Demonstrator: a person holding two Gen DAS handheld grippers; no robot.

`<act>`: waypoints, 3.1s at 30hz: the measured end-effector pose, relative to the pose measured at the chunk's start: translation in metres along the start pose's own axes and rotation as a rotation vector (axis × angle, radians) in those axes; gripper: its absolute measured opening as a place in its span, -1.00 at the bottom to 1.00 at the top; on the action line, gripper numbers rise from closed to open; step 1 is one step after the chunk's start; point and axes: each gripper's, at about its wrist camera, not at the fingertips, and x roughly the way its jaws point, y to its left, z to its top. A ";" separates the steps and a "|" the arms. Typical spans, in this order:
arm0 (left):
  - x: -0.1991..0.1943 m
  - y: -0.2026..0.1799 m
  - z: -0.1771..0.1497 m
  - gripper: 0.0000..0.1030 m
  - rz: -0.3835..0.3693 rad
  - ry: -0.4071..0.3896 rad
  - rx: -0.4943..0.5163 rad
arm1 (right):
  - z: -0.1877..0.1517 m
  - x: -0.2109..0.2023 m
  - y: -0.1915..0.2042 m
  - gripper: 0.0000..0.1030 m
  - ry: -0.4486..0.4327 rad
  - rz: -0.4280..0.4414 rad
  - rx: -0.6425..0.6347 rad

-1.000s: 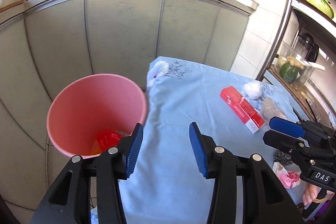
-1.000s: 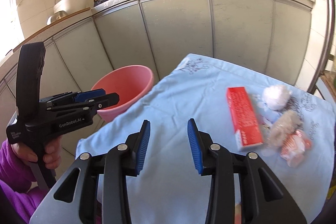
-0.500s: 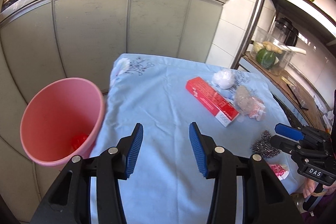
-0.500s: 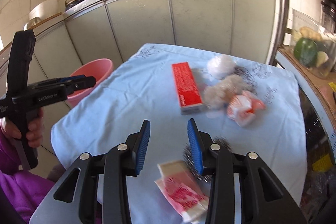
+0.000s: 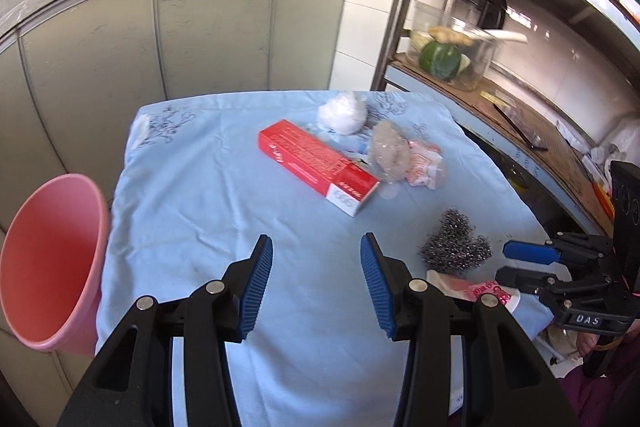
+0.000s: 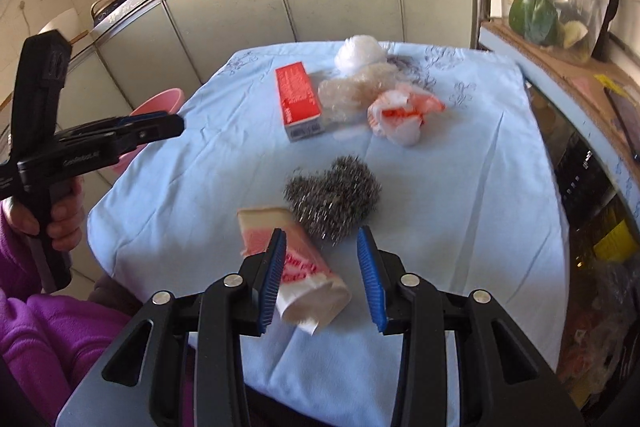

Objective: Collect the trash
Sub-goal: 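Move both tools back over the table toward the steel wool and paper cup, then grasp the steel wool scrubber with the left tool while the right tool grasps the pink paper cup, then carry the steel wool and paper cup over the pink bin and release both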

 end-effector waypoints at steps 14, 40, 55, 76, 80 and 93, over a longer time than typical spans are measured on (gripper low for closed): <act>0.016 -0.033 0.009 -0.12 -0.069 0.036 0.087 | -0.017 0.013 0.004 0.00 0.107 0.110 -0.001; 0.080 -0.133 0.000 -0.12 -0.184 0.208 0.369 | -0.023 0.017 0.003 -0.11 0.134 0.179 0.011; 0.058 -0.079 0.009 -0.42 -0.136 0.114 0.214 | -0.016 0.013 0.005 -0.13 0.120 0.172 0.012; 0.001 -0.001 0.012 -0.44 0.006 -0.042 -0.005 | 0.017 0.009 0.007 -0.24 -0.048 0.110 0.033; -0.010 0.009 0.010 -0.44 0.042 -0.069 -0.023 | 0.032 0.013 0.009 -0.24 -0.087 0.102 0.059; -0.047 0.035 0.000 -0.44 0.167 -0.171 -0.067 | 0.065 0.026 0.046 -0.24 -0.132 0.134 0.015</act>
